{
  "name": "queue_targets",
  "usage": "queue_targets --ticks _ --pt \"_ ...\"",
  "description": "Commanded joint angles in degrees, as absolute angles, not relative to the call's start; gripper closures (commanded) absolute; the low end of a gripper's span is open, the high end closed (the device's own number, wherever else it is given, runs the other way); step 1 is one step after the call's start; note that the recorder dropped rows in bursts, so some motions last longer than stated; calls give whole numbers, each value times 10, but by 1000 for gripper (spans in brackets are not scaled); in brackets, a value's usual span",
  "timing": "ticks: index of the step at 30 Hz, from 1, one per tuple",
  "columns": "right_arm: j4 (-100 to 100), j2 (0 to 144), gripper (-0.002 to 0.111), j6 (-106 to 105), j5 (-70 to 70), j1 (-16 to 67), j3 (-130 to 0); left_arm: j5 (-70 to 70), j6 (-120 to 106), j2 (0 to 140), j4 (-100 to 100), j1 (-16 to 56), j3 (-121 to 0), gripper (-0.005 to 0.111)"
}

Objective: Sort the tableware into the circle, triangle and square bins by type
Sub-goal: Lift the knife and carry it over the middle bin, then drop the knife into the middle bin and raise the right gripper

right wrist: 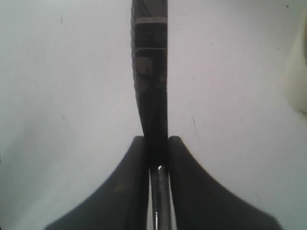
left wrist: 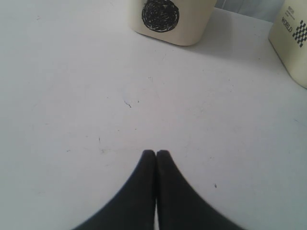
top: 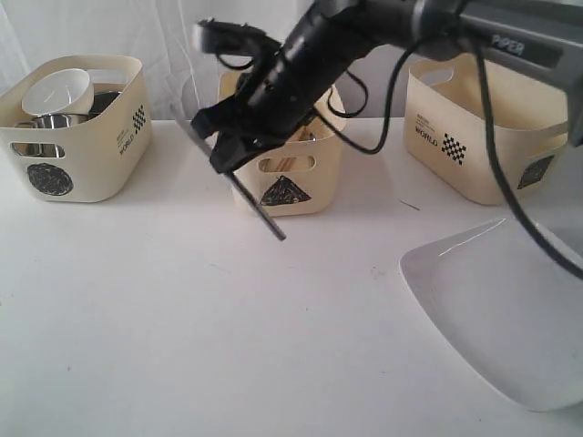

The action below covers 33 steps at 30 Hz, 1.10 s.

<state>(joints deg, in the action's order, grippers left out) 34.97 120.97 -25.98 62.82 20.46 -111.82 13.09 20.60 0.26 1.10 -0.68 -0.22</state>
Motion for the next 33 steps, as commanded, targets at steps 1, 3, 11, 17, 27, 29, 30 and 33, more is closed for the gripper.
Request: queue_targets --ticks 1,3,11,17,27,29,30,33 --pt "436 1206 108 -268 629 146 -1122 128 206 0 8 -4 0 107" --pt "458 1206 108 -270 622 123 -1122 128 206 0 8 -4 0 107" --pt "612 1210 108 -320 609 53 -1122 128 206 0 8 -4 0 107" --pt "740 1242 108 -376 576 18 -1122 128 206 0 8 -4 0 107" --pt "999 1339 108 -553 481 17 -1125 128 206 0 8 -4 0 107" --pt "999 1347 108 -559 441 22 -1125 128 206 0 8 -4 0 107" --pt "999 1349 108 -571 422 25 -1125 128 206 0 8 -4 0 107" --pt "999 1350 108 -629 376 35 -1125 128 206 0 8 -4 0 107"
